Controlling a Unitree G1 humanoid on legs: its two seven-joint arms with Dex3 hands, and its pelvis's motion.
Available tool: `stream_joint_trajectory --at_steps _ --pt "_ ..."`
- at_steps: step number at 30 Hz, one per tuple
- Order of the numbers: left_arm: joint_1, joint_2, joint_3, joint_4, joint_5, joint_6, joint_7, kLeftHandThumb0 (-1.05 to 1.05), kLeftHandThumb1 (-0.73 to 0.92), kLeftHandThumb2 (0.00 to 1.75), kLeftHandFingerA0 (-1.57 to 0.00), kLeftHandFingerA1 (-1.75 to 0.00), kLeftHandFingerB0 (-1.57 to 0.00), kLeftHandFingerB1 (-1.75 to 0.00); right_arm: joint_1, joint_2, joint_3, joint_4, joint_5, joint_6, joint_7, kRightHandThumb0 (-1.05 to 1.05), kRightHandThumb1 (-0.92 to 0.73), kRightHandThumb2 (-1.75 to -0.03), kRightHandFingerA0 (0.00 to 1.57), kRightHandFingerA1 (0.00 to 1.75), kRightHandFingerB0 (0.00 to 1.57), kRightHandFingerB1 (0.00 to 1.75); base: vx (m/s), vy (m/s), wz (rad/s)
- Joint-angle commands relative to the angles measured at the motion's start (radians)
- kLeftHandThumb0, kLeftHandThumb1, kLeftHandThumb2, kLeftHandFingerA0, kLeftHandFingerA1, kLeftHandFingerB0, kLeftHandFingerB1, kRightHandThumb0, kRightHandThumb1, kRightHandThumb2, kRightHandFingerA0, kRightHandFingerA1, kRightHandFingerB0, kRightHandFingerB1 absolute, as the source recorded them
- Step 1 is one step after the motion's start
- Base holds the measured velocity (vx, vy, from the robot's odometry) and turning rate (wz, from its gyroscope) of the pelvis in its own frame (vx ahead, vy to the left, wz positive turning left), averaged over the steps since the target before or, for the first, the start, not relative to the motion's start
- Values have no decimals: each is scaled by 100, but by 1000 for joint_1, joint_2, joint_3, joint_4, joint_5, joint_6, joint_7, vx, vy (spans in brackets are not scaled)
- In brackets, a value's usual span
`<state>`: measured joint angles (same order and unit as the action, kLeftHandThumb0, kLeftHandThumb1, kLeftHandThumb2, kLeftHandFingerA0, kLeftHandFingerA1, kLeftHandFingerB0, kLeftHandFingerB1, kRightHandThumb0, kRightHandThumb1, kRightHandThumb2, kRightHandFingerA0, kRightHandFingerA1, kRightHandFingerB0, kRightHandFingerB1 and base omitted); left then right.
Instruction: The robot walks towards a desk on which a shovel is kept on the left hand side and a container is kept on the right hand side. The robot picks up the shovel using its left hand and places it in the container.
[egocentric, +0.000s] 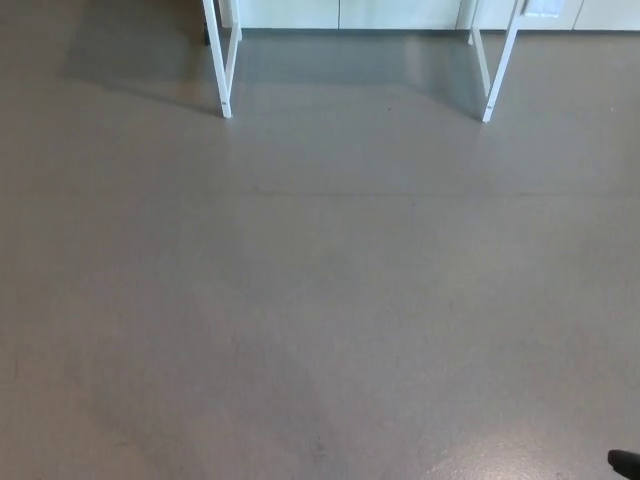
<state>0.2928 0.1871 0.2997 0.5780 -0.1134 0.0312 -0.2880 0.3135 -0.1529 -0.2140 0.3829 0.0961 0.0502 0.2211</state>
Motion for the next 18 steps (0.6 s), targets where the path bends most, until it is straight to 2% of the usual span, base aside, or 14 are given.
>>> stream_joint_trajectory --at_steps 1,5,7,18 --pt "23 -4 41 -21 -111 -36 -110 -48 49 83 -32 -52 -22 -46 30 1 -25 -38 80 -4 69 -16 -51 -54 62 56 38 46 0 0 0" --pt "29 -1 43 -8 -108 -50 -125 -47 49 83 -32 -51 -20 -45 28 -3 -26 -13 79 -28 87 -18 -51 -54 67 58 41 48 0 0 0" --pt "22 2 45 11 -108 -56 -126 -47 48 83 -32 -52 -20 -45 26 -4 -26 -1 80 -38 93 -19 -51 -54 64 57 41 48 0 0 0" --pt "42 0 34 3 -104 -82 -129 -48 48 82 -30 -50 -21 -45 31 -9 -21 -5 82 -38 98 -17 -50 -54 68 59 42 49 0 0 0"
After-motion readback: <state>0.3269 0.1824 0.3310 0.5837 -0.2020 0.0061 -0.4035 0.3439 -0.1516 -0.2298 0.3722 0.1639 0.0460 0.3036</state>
